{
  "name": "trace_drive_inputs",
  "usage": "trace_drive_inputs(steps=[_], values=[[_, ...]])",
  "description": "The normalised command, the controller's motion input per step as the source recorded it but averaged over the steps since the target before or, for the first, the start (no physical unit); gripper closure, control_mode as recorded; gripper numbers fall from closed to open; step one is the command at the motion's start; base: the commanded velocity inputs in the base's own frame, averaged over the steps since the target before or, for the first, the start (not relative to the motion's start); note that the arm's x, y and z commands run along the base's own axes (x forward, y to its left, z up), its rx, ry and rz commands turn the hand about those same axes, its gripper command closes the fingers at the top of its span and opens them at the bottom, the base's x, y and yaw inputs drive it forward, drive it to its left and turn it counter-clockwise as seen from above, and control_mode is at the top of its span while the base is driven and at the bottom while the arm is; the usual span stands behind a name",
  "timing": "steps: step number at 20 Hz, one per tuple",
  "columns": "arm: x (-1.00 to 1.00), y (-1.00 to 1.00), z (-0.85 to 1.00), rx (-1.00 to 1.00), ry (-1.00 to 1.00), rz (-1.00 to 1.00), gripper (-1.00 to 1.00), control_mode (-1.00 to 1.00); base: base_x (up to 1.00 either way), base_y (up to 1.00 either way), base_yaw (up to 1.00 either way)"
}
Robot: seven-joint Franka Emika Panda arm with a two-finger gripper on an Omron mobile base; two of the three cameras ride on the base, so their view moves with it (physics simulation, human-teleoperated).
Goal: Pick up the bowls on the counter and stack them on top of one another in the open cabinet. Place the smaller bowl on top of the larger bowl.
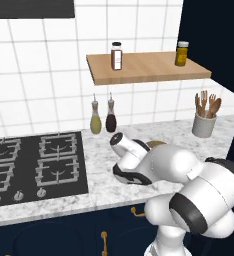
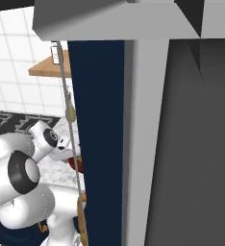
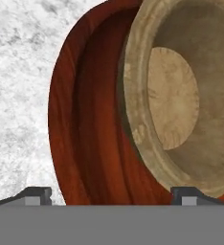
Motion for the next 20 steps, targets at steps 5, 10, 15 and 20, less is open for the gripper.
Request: trace_drive_inputs(steps=[5,10,15,20], values=[[0.08,0.0,-0.35,0.0,0.0,0.0,-1.0,-1.0,0.0,0.0,0.0],[-0.01,0.0,-0.09,0.0,-0.01,0.0,-1.0,-1.0,0.0,0.0,0.0],[0.0,-0.1,-0.27,-0.02,-0.02,0.0,-1.0,-1.0,0.0,0.0,0.0],[0.02,-0.3,-0.36,-0.03,-0.07,0.0,1.0,-1.0,0.0,0.0,0.0]])
